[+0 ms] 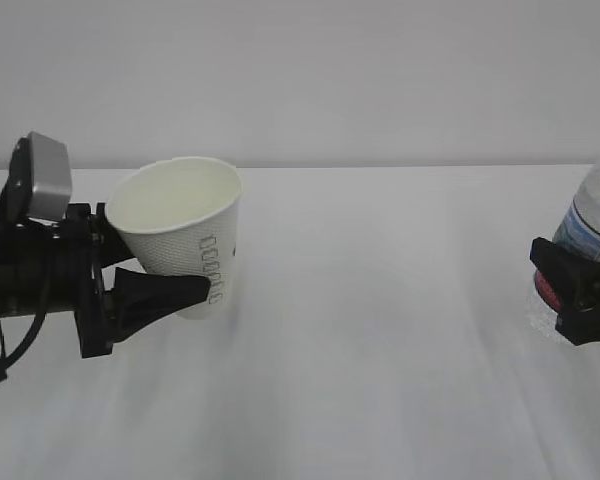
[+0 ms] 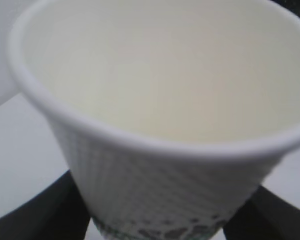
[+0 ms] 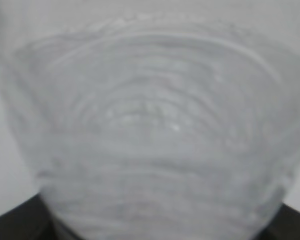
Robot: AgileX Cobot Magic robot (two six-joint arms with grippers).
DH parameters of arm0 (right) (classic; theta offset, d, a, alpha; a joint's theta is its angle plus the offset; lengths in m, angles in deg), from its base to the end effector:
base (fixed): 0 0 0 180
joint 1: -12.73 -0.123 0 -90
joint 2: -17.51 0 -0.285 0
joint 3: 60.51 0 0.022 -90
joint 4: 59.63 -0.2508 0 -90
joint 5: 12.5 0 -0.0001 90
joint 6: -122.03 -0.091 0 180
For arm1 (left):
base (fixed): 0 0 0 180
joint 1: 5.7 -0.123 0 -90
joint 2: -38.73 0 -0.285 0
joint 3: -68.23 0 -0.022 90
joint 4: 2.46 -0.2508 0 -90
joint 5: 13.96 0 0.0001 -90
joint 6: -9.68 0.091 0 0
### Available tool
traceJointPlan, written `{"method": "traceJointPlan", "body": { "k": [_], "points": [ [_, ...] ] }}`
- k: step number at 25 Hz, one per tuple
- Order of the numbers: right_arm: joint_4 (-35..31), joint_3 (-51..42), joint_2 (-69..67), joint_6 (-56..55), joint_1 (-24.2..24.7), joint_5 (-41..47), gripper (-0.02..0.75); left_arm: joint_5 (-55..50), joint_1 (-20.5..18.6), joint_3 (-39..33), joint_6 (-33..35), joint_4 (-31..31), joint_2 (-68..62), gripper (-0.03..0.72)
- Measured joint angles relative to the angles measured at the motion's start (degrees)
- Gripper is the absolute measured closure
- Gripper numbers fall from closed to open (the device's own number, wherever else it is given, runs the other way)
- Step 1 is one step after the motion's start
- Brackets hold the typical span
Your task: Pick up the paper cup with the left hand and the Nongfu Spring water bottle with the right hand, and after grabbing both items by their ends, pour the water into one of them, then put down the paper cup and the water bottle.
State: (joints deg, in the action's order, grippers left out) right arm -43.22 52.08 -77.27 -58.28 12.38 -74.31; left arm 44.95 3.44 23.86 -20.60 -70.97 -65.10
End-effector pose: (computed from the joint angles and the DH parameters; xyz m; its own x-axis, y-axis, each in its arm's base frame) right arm 0.2076 0.0239 0.1575 -0.1625 -0.1293 -0.9782 -0.2739 0.9583 -0.0811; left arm 0.2531 -0.1141 0.1732 -0.1094 0.2508 -0.9618 0.9076 0.4198 0.0062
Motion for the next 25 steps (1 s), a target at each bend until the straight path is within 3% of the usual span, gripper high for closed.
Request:
{"method": "traceJointPlan", "body": {
  "k": [11,25],
  "points": [
    [1.14,0.0,0.0,0.0,0.0,0.25,0.244,6.08,0.43,-1.56,-6.91,-3.64,4.57,0.161],
    [1.61,0.0,0.0,0.0,0.0,0.94,0.244,1.37,15.28,-1.56,-7.26,-4.8,4.57,0.167]
  ]
}}
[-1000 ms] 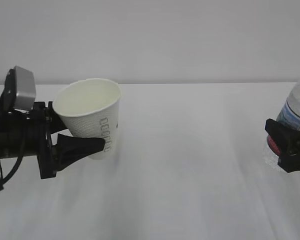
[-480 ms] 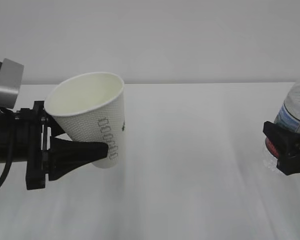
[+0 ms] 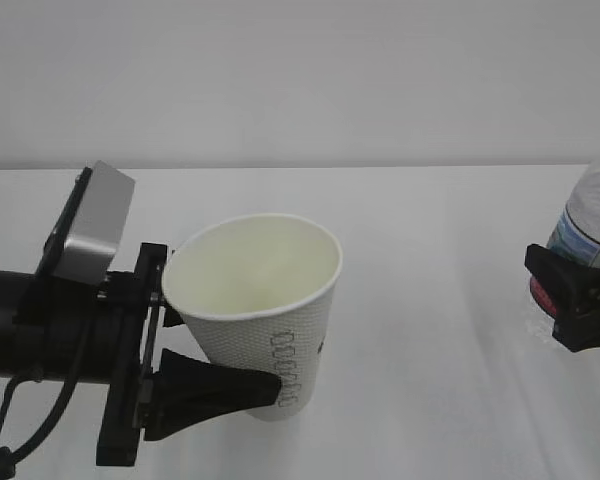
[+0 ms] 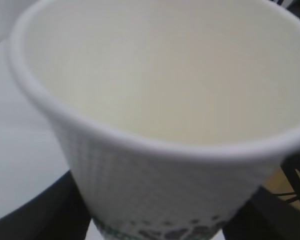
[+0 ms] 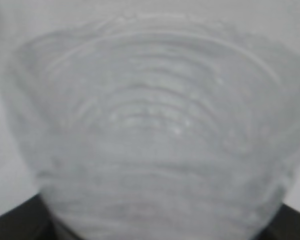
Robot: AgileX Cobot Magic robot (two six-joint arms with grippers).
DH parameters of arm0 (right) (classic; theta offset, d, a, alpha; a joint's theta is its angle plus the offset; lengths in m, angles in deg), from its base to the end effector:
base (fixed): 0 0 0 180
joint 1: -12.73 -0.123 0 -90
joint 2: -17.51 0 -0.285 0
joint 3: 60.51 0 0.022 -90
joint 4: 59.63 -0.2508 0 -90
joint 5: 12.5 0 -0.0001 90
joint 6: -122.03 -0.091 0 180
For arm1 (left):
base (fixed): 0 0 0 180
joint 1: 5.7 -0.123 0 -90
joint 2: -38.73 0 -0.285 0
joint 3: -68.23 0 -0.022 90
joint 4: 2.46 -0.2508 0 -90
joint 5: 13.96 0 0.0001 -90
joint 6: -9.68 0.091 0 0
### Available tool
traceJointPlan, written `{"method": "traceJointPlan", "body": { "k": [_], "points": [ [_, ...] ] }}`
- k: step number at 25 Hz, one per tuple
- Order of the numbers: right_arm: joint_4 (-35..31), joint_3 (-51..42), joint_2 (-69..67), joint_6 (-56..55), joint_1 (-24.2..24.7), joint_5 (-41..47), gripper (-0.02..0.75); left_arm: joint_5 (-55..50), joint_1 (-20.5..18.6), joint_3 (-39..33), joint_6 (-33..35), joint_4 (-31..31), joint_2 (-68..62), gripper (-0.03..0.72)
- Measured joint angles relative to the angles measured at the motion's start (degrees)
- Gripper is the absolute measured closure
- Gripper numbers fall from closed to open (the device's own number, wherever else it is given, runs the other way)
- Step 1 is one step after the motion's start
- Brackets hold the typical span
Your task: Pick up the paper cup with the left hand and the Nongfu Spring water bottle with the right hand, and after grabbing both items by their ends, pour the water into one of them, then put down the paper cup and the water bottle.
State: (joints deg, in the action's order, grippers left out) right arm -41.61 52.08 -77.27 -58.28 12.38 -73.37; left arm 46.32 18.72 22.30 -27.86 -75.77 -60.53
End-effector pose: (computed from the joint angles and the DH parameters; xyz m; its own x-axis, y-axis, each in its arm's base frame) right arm 0.2068 0.0258 0.1558 -0.1743 -0.1465 -0.9737 -0.2994 0.9499 -0.0894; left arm 0.1977 -0.1729 0.1868 -0.0795 0.2574 -0.9630 0.9918 0.1176 -0.0504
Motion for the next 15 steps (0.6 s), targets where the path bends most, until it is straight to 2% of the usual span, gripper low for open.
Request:
{"method": "traceJointPlan", "body": {
  "k": [6,15],
  "points": [
    [0.68,0.0,0.0,0.0,0.0,0.0,0.244,-1.39,3.91,0.0,0.0,0.56,0.0,0.169],
    [1.53,0.0,0.0,0.0,0.0,0.0,0.244,-4.3,4.97,0.0,0.0,2.75,0.0,0.169]
  ]
}}
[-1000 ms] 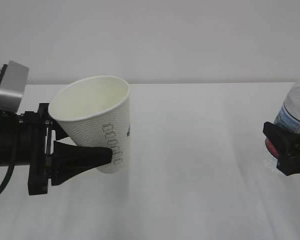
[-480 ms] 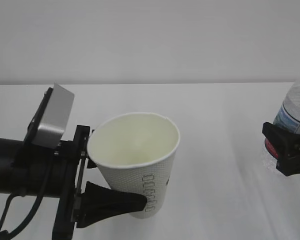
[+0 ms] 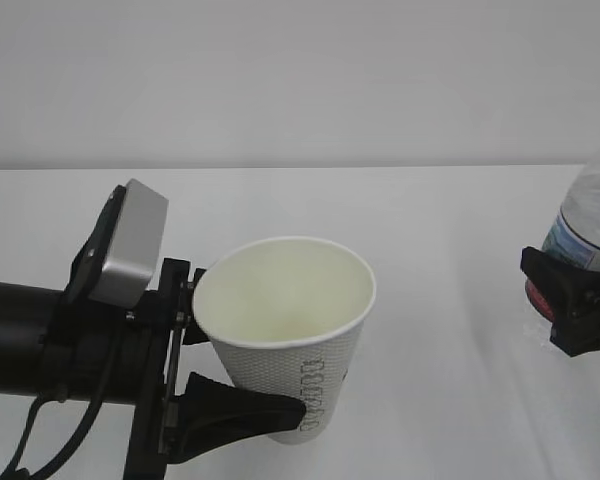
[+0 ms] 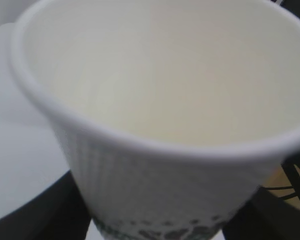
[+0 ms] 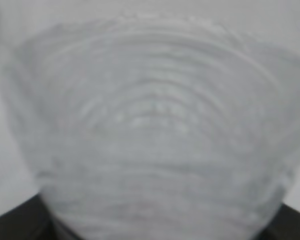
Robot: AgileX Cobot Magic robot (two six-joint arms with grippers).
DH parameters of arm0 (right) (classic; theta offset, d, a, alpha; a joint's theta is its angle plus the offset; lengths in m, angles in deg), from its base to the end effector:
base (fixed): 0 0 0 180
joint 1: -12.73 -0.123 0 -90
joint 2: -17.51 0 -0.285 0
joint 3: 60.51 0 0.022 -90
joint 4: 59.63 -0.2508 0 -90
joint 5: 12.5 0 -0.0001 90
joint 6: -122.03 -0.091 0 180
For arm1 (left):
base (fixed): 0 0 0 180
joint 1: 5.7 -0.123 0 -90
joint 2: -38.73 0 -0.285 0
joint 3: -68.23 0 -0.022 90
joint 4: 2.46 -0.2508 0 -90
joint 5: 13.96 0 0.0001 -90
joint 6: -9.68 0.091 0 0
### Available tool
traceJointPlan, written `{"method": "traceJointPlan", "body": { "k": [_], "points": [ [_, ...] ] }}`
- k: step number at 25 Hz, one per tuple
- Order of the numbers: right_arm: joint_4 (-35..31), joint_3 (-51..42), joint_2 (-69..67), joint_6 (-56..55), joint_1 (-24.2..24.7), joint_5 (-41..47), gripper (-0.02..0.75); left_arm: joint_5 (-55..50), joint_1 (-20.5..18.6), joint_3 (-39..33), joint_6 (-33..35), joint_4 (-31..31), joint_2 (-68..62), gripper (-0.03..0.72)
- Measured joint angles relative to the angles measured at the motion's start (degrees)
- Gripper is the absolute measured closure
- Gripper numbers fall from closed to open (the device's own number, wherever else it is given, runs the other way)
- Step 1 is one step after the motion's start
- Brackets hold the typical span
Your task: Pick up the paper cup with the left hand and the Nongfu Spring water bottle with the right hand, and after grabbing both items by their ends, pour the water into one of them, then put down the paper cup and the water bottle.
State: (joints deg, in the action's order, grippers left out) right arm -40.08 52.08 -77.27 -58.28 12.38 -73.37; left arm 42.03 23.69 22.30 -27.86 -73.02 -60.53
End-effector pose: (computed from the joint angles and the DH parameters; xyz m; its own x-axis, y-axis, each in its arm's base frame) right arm 0.2061 0.0278 0.1556 -0.1703 -0.1588 -0.9725 -0.3234 0.9413 -0.0971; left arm 0.1889 -0.1880 0.1834 -0.0840 0.2946 -0.9519 0.9922 0.1129 -0.0526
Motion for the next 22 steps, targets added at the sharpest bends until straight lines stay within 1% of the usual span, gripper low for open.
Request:
{"method": "traceJointPlan", "body": {
  "k": [16,22],
  "points": [
    [2.75,0.0,0.0,0.0,0.0,0.26,0.244,0.0,0.0,0.0,0.0,0.81,0.0,0.169],
    [3.02,1.28,0.0,-0.49,0.0,0.49,0.244,0.0,0.0,0.0,0.0,0.81,0.0,0.169]
  ]
}}
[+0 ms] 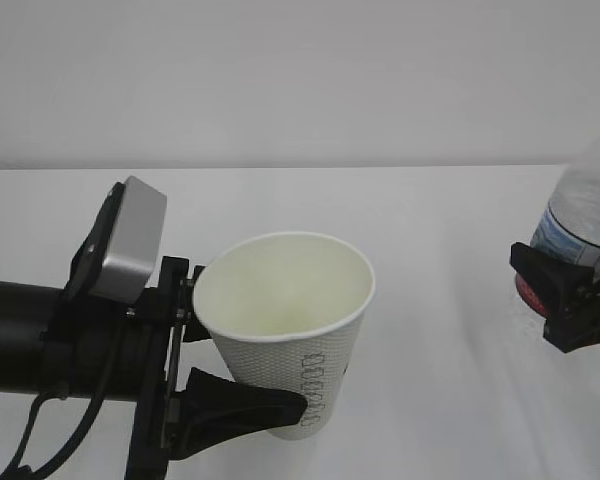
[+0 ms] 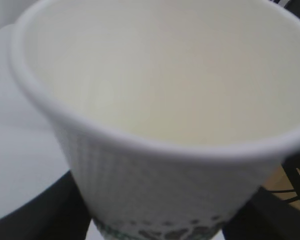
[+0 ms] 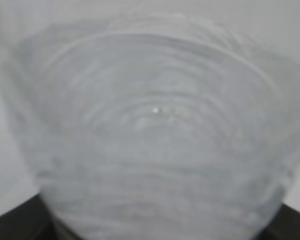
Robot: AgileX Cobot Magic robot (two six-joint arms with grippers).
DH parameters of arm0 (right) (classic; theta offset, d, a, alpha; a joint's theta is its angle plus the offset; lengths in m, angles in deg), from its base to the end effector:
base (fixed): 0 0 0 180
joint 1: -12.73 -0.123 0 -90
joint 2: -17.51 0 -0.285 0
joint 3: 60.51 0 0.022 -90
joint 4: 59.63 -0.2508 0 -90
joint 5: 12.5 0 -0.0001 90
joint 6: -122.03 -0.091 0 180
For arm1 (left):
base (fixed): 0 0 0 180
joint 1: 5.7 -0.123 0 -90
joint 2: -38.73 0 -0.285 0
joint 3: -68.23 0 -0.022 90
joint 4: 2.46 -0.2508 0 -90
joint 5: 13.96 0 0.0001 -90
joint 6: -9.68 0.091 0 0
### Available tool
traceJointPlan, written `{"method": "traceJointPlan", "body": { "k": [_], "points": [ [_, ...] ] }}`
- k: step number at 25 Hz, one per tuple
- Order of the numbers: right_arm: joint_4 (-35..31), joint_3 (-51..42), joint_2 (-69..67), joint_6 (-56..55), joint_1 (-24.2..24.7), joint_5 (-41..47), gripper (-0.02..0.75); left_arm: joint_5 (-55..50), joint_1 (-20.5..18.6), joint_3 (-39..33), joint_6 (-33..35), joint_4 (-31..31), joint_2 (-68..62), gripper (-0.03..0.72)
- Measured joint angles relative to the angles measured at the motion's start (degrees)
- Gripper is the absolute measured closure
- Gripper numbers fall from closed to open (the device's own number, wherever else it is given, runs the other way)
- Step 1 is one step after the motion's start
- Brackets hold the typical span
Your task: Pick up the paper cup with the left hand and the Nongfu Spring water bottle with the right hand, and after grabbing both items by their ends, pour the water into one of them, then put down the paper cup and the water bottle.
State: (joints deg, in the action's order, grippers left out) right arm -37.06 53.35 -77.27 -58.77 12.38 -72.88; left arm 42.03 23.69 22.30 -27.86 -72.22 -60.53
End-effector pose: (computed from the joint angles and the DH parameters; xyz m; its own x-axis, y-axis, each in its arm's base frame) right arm 0.2101 0.0316 0.1585 -0.1511 -0.1777 -0.9724 -0.3663 0.9237 -0.1119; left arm 0.1897 -0.1880 0.1840 -0.0910 0.2869 -0.9536 0.9906 0.1239 -0.0573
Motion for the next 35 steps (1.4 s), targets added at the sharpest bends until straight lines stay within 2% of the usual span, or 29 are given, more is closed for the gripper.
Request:
{"method": "traceJointPlan", "body": {
  "k": [14,30,35],
  "points": [
    [0.57,0.81,0.0,-0.44,0.0,0.23,0.244,0.0,0.0,0.0,0.0,0.0,0.0,0.169],
    [3.64,6.43,0.11,-1.52,0.0,5.55,0.244,0.0,0.0,0.0,0.0,0.0,0.0,0.17],
    [4.91,8.47,4.2,-1.66,0.0,11.36,0.244,0.0,0.0,0.0,0.0,0.0,0.0,0.17]
  ]
}}
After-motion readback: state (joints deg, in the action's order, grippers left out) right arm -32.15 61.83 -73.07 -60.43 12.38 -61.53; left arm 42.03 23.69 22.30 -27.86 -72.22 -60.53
